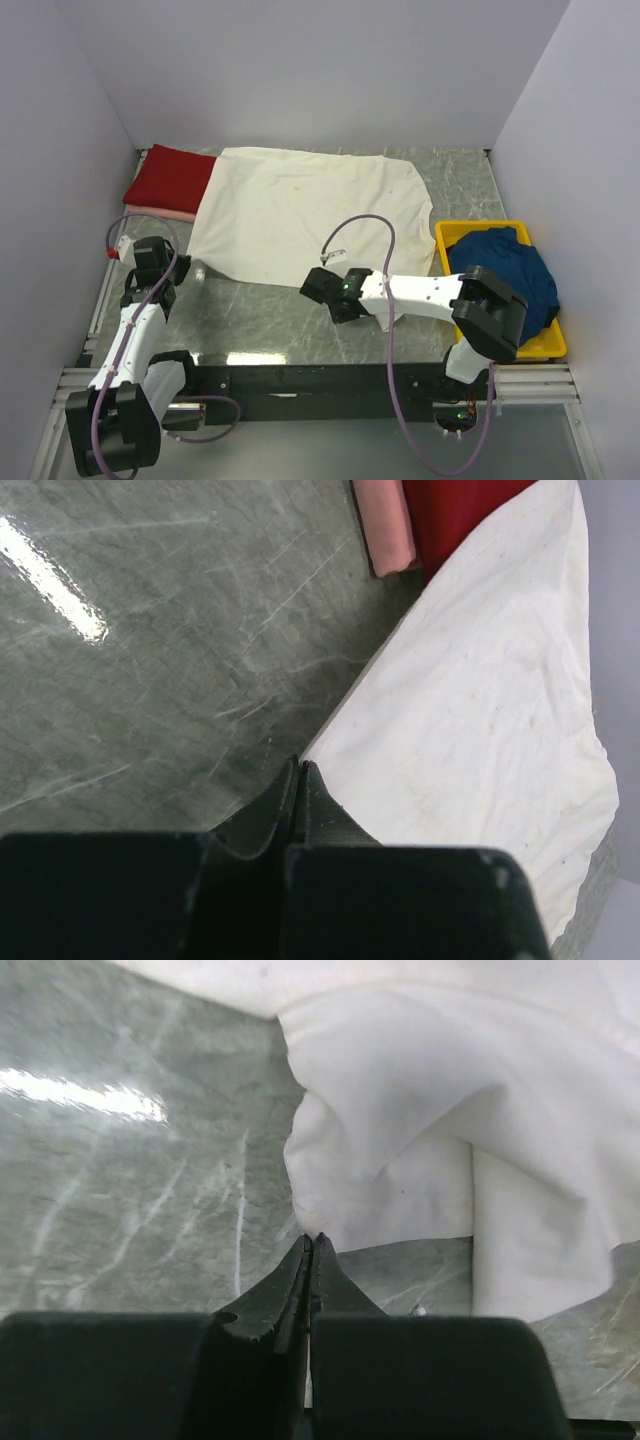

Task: Fold and stack the t-shirts
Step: Flatten the tshirt out, then fold the tshirt

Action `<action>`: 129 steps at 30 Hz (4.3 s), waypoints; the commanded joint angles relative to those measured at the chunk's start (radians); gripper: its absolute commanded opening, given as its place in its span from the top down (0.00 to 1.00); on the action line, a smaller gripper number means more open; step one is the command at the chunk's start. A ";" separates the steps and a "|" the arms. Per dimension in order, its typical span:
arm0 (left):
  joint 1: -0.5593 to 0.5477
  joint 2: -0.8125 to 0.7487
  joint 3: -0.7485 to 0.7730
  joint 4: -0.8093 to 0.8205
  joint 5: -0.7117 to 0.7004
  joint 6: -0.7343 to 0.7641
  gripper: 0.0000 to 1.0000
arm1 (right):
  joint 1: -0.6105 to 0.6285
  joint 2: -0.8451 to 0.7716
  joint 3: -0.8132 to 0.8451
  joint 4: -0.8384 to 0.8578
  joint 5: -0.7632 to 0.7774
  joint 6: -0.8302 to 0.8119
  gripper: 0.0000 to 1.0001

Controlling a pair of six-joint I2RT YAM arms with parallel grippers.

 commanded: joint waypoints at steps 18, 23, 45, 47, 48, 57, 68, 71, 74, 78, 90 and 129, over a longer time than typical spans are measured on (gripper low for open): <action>-0.003 -0.015 0.005 0.028 -0.006 0.015 0.99 | -0.250 -0.102 0.227 -0.169 -0.634 -0.297 1.00; -0.003 -0.016 0.008 0.021 -0.012 0.015 0.99 | -0.306 -0.053 0.288 -0.183 -0.716 -0.301 1.00; -0.004 -0.030 0.000 0.017 -0.028 0.014 0.99 | -0.754 -0.633 -0.331 0.024 -0.428 -0.007 0.60; -0.006 -0.031 0.000 0.015 -0.028 0.012 0.99 | -0.825 -0.663 -0.392 0.062 -0.434 -0.004 0.60; -0.004 -0.030 0.000 0.014 -0.029 0.014 0.99 | -0.849 -0.671 -0.409 0.071 -0.429 -0.001 0.60; -0.006 -0.031 -0.003 0.009 -0.038 0.011 0.99 | -0.920 -0.673 -0.535 0.237 -0.497 0.048 0.58; -0.010 -0.044 -0.001 -0.009 -0.055 0.012 0.99 | -0.920 -0.671 -0.603 0.326 -0.506 0.107 0.59; -0.012 -0.053 -0.003 -0.018 -0.060 0.011 0.99 | -0.922 -0.702 -0.618 0.305 -0.490 0.110 0.59; -0.012 -0.059 -0.007 -0.021 -0.061 0.011 0.99 | -0.920 -0.732 -0.629 0.288 -0.484 0.114 0.59; -0.012 -0.059 -0.013 -0.018 -0.063 0.009 0.99 | -0.920 -0.725 -0.652 0.326 -0.498 0.130 0.59; -0.018 -0.105 -0.020 -0.096 -0.129 -0.003 0.99 | -0.926 -0.820 -0.404 0.102 -0.379 0.025 1.00; -0.133 0.054 0.215 -0.232 -0.261 -0.111 0.99 | -0.940 -0.716 -0.088 -0.064 -0.391 -0.030 1.00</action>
